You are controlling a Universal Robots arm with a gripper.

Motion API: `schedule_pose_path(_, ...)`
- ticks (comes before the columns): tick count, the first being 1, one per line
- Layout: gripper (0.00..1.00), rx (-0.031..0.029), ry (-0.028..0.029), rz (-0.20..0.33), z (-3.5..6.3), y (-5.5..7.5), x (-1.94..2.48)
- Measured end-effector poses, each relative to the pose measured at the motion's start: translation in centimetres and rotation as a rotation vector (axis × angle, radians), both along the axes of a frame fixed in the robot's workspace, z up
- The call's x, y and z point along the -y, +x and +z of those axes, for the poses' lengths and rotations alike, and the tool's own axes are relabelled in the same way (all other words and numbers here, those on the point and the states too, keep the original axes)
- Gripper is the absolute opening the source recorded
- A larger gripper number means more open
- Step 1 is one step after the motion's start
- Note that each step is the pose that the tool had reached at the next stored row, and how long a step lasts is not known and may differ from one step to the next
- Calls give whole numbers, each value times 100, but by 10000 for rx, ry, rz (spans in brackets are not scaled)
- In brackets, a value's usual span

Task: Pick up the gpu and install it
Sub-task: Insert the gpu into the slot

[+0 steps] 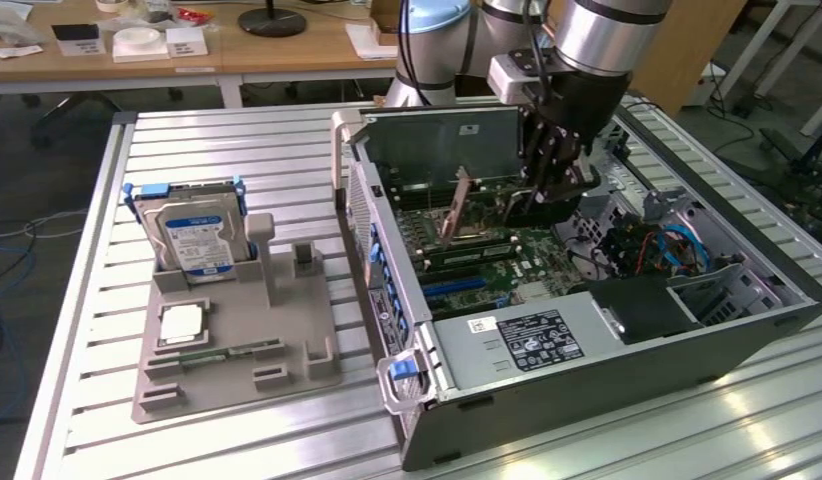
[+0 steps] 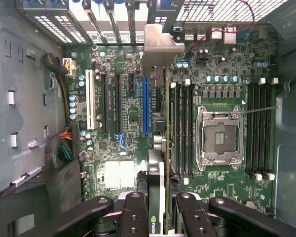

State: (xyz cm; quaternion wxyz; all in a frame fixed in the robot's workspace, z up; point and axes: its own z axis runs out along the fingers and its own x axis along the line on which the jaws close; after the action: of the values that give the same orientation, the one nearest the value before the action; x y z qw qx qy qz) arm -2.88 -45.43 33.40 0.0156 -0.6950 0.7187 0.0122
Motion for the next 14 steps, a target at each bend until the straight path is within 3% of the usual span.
schedule_pose_path(14,27,5,5,2,-43,-17,0)
